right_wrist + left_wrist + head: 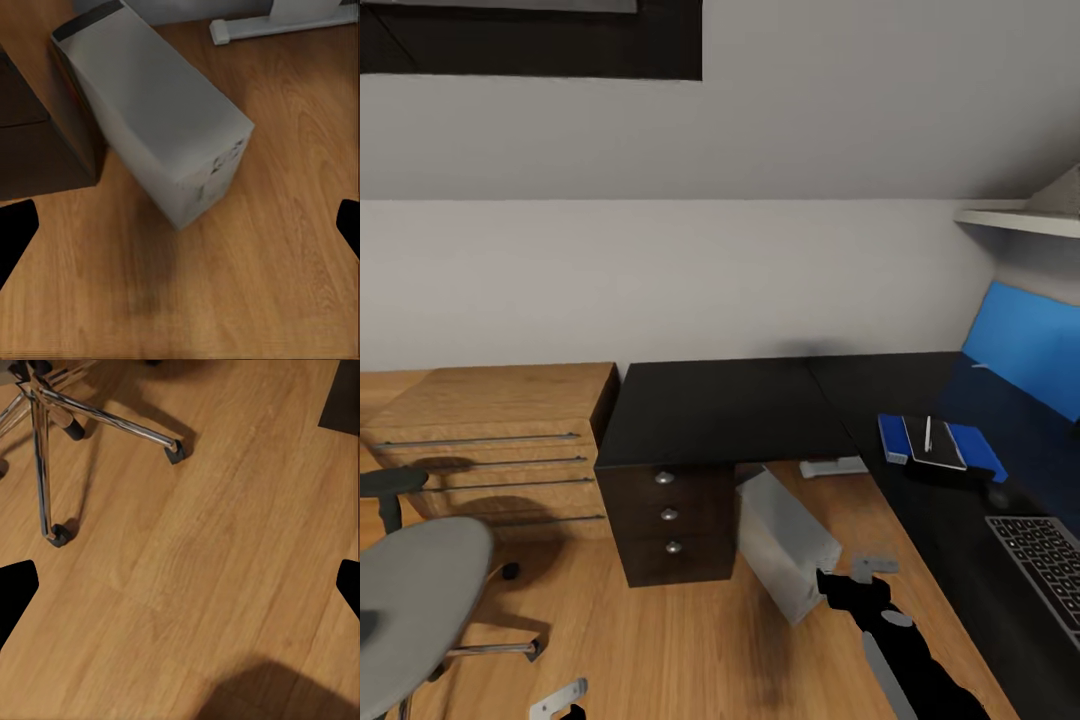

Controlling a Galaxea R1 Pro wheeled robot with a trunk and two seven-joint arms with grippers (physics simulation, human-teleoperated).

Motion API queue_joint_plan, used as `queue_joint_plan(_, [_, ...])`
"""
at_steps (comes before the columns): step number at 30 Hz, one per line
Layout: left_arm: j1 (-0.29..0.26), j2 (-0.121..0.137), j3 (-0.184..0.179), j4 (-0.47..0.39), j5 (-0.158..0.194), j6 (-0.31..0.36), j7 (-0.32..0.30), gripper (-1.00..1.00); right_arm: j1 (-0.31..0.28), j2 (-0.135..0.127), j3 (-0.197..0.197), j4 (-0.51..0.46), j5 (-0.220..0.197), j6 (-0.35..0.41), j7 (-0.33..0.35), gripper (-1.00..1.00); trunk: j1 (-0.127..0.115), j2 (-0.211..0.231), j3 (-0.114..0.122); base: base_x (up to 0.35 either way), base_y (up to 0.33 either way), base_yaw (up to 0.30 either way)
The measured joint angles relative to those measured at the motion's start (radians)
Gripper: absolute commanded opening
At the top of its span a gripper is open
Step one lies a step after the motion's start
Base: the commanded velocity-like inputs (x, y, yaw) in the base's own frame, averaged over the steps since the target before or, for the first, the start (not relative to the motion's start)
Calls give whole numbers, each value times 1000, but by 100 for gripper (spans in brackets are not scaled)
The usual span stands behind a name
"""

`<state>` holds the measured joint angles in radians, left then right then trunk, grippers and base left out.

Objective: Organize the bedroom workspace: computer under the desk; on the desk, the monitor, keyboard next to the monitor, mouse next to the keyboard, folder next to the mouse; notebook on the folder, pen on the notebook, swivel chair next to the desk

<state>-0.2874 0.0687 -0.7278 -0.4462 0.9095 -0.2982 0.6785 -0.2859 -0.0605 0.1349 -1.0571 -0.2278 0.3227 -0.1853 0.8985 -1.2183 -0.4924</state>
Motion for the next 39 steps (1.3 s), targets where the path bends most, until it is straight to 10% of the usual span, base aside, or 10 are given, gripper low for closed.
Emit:
queue_joint_plan(5, [0, 0, -23, 1, -20, 3, 0, 100, 4, 7, 13, 150, 0, -131, 0, 100, 0, 0, 8, 0, 0, 0])
queue_joint_plan(14, [0, -5, -38, 199, -30, -5, -67, 100, 5, 59, 86, 654, 75, -650, -4, 100, 0, 0, 21, 0, 0, 100])
queue_joint_plan(19, [-1, -1, -10, 317, 47, -3, -435, 100, 6, 105, 89, 846, 99, -869, -7, 100, 0, 0, 25, 0, 0, 244])
queue_joint_plan(39, [-1, -6, -6, 327, 88, 4, -502, 100, 5, 129, 81, 874, 96, -1045, -25, 100, 0, 0, 26, 0, 0, 282])
